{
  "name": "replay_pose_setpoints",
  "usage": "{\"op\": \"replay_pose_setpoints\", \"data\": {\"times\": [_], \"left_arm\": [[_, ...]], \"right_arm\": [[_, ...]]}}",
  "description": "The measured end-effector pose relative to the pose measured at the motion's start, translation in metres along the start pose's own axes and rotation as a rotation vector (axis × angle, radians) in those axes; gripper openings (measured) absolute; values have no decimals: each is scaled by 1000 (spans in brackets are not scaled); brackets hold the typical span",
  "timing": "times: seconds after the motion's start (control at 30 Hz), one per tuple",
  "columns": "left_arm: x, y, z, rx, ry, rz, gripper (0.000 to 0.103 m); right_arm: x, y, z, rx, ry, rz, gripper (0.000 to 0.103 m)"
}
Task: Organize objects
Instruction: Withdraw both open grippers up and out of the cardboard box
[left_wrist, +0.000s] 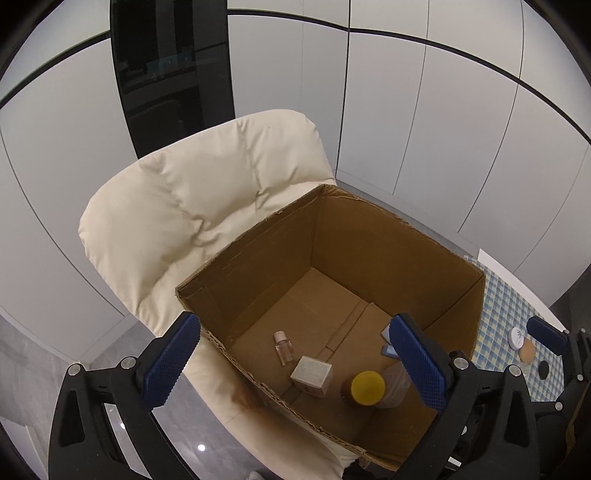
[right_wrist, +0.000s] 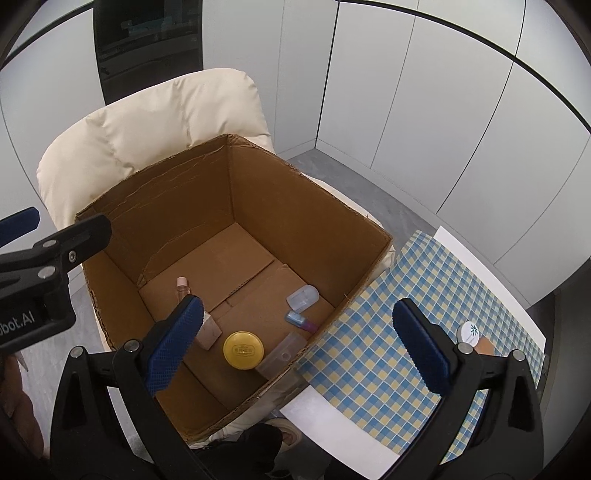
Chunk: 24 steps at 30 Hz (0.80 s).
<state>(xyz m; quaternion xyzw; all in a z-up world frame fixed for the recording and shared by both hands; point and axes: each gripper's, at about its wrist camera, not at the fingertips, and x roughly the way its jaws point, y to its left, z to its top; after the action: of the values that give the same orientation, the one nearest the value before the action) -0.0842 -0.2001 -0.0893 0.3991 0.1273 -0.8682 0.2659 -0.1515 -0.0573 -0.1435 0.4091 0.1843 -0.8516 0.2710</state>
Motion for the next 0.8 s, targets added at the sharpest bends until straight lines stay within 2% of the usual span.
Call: {"op": "replay_pose_setpoints", "data": {"times": [0.33, 0.57, 0.8], "left_arm": [[-7, 8, -5, -3, 15, 21, 102], [-15, 15, -20, 4, 41, 43, 102], [-31, 14, -35, 30, 58, 33, 102]], "right_arm": [[-6, -11, -1, 53, 5, 1, 103], [-18, -19, -9, 89, 10, 12, 103], [-40, -21, -20, 109, 3, 11, 103]]}}
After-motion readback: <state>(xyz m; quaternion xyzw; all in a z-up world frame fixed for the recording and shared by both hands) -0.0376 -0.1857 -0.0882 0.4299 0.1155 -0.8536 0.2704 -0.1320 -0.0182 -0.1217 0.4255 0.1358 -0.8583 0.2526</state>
